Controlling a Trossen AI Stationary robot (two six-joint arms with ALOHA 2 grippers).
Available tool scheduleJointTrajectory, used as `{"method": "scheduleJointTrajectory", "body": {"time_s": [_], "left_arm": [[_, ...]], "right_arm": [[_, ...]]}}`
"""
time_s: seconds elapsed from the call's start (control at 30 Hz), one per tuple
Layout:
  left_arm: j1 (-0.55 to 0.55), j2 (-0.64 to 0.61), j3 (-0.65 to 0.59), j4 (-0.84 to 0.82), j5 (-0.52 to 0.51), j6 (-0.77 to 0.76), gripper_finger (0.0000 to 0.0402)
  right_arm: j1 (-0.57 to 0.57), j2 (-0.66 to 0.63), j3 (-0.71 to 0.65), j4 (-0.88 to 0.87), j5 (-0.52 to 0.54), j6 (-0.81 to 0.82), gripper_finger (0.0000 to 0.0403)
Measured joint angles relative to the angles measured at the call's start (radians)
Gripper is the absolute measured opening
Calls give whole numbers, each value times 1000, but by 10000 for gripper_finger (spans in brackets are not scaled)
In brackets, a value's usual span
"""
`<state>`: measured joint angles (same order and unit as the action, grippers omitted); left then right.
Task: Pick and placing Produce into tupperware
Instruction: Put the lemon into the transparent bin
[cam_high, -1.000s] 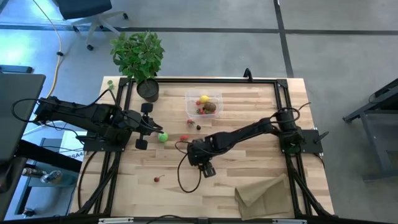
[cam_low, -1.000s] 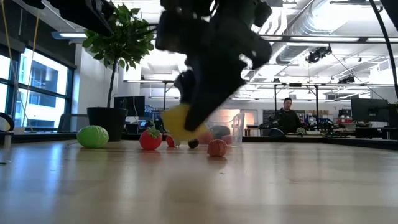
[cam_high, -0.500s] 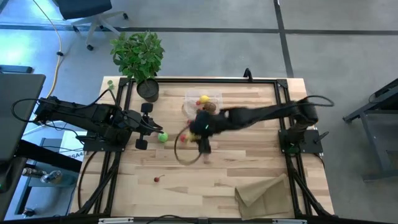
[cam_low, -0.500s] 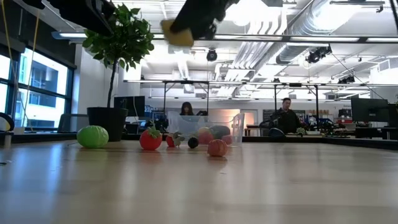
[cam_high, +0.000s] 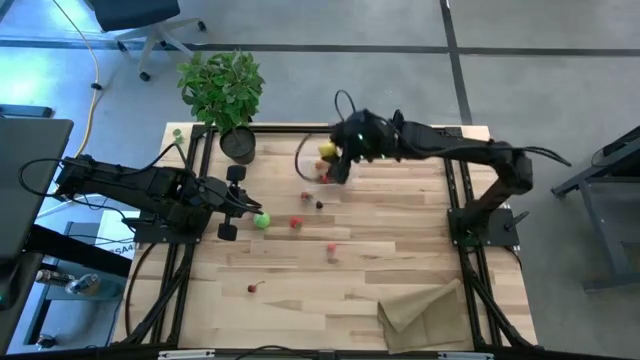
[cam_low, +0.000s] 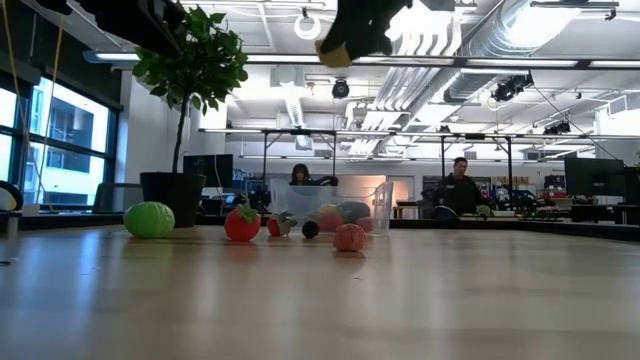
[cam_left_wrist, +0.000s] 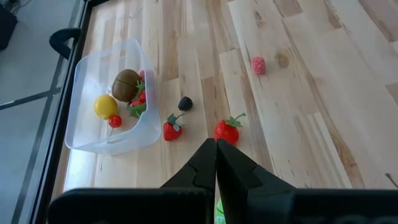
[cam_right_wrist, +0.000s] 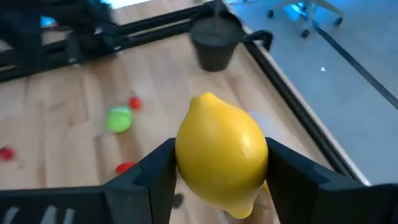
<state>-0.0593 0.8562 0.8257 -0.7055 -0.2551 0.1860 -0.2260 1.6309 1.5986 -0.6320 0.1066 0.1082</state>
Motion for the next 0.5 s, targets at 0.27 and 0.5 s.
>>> {"method": "scheduleJointTrajectory", "body": {"time_s": [0.27, 0.5], "left_arm": [[0, 0, 0, 0, 0, 0, 3], [0, 0, 0, 0, 0, 0, 3]], "right_arm": [[-173, 202, 0, -36, -171, -102, 189], [-220, 358, -1, 12, -234, -240, 189]]}}
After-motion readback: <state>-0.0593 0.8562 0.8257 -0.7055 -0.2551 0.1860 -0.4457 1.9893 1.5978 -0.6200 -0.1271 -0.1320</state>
